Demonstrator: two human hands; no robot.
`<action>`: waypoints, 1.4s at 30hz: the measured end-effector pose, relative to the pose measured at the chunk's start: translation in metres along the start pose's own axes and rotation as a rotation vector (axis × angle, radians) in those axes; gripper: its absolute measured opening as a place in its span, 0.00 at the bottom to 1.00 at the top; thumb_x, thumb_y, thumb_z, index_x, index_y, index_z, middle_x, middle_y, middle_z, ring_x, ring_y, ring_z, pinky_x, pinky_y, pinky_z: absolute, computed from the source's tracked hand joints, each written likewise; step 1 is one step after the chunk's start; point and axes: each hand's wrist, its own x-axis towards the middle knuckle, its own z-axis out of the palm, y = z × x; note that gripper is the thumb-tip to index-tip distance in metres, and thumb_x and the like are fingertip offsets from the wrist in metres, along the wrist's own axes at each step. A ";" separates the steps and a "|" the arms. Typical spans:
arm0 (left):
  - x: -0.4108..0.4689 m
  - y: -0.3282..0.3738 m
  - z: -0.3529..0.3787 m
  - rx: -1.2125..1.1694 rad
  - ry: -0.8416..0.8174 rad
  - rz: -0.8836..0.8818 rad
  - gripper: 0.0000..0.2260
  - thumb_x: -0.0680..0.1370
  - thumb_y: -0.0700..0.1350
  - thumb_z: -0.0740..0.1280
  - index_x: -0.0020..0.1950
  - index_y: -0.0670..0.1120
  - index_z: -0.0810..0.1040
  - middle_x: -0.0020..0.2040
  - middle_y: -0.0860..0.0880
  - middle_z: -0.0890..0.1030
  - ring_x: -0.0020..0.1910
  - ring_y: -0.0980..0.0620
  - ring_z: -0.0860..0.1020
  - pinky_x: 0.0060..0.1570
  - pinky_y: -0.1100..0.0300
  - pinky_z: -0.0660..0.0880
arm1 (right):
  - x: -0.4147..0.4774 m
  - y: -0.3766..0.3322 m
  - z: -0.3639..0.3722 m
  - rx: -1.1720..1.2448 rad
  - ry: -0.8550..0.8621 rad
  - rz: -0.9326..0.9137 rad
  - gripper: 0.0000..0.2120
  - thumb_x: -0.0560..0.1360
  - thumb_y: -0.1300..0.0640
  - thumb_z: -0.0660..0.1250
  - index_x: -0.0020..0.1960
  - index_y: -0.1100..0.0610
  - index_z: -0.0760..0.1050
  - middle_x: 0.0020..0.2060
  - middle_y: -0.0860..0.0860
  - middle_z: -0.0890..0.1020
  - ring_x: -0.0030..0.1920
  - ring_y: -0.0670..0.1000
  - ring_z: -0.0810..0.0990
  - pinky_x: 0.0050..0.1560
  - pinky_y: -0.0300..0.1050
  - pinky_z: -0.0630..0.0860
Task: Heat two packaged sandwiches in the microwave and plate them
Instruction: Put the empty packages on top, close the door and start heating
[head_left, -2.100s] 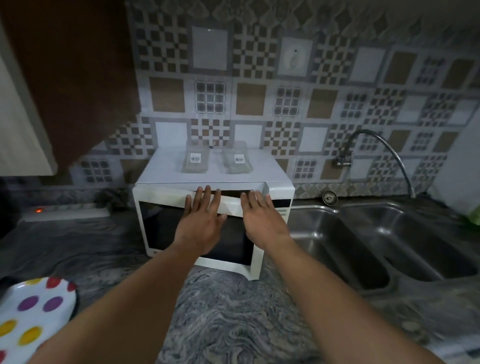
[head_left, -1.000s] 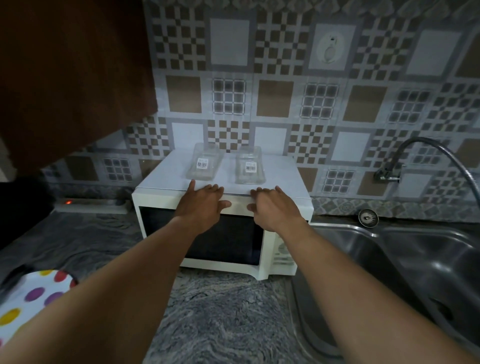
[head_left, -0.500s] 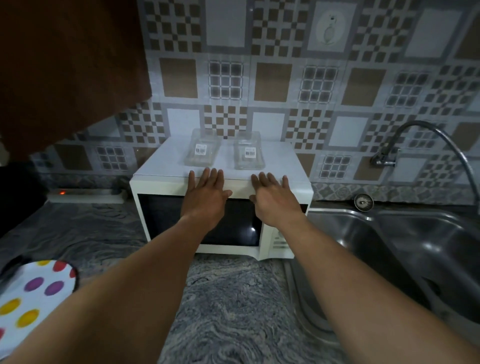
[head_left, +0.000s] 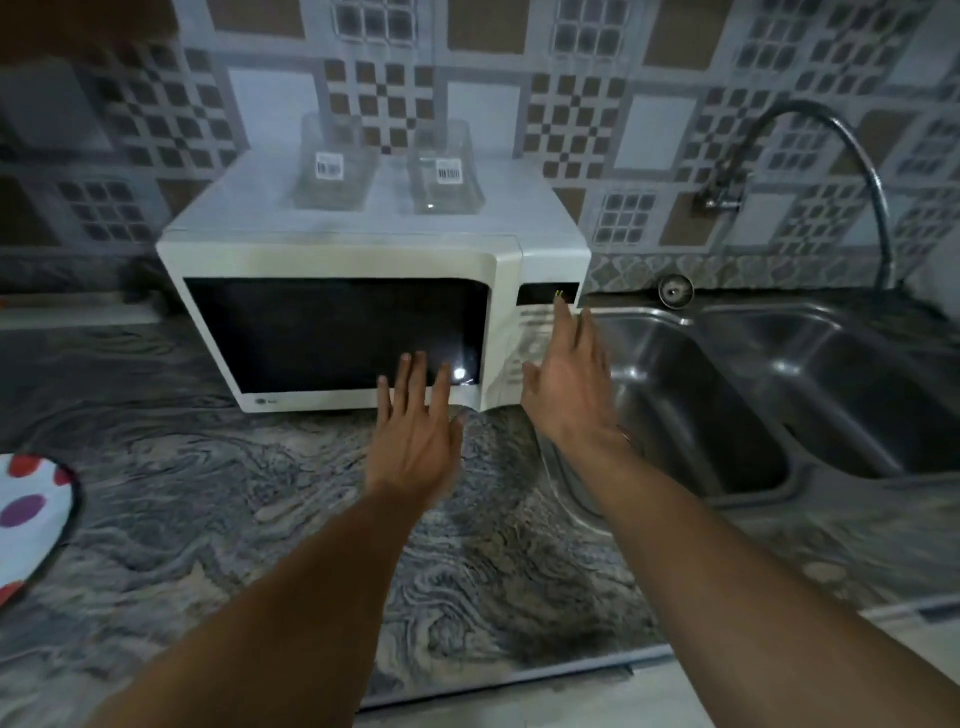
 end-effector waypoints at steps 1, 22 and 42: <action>-0.005 0.002 0.009 -0.028 -0.036 -0.008 0.28 0.83 0.56 0.48 0.80 0.46 0.45 0.80 0.40 0.47 0.79 0.43 0.41 0.77 0.42 0.42 | -0.003 0.005 0.004 0.044 0.005 0.030 0.41 0.77 0.55 0.68 0.80 0.56 0.45 0.76 0.62 0.58 0.75 0.64 0.61 0.73 0.61 0.63; -0.019 0.018 0.100 -0.106 -0.201 -0.214 0.31 0.80 0.66 0.43 0.80 0.56 0.50 0.81 0.49 0.49 0.79 0.49 0.43 0.77 0.47 0.42 | 0.029 0.071 0.086 0.399 0.050 0.168 0.14 0.81 0.53 0.65 0.61 0.55 0.65 0.54 0.55 0.78 0.51 0.58 0.79 0.43 0.47 0.73; -0.021 0.019 0.094 -0.123 -0.158 -0.222 0.30 0.80 0.65 0.46 0.80 0.55 0.53 0.81 0.50 0.51 0.79 0.51 0.45 0.77 0.50 0.41 | 0.035 0.069 0.074 0.337 0.014 0.195 0.17 0.80 0.42 0.61 0.58 0.55 0.67 0.50 0.53 0.81 0.44 0.53 0.78 0.40 0.44 0.73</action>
